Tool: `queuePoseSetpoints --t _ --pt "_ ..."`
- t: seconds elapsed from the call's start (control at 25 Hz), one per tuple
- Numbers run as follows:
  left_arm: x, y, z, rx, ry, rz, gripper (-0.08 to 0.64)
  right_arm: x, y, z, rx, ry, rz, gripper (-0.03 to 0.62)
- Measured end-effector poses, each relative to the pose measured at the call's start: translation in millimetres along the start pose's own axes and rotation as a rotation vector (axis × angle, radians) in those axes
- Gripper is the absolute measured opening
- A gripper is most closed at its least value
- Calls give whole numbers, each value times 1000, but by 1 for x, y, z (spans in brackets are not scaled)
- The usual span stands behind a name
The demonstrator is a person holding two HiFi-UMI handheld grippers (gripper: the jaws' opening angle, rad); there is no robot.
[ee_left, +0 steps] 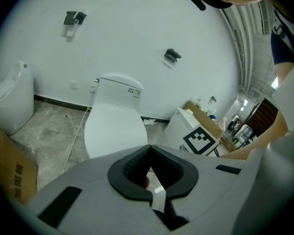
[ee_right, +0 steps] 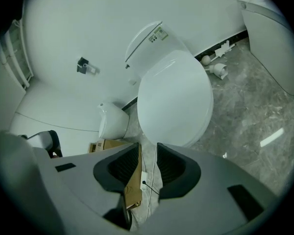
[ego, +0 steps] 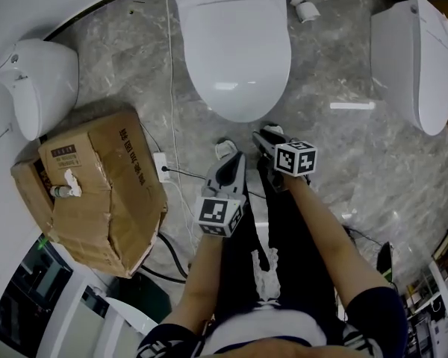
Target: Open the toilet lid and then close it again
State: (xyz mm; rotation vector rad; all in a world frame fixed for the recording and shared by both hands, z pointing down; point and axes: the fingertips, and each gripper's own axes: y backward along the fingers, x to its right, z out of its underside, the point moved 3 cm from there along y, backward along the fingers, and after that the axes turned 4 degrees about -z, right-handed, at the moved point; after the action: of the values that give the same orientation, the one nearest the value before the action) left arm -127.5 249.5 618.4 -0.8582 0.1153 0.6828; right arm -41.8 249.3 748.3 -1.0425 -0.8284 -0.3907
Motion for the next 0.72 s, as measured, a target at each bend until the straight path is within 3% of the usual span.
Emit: queuePoseSetpoints --t 0.56,0.72 --pt "-12 -23 24 -69 2 -4 6 84 -49 16 -71 -178 85 94" --pt "-15 -28 25 -81 -2 -1 6 94 -56 18 -51 -230 69 97"
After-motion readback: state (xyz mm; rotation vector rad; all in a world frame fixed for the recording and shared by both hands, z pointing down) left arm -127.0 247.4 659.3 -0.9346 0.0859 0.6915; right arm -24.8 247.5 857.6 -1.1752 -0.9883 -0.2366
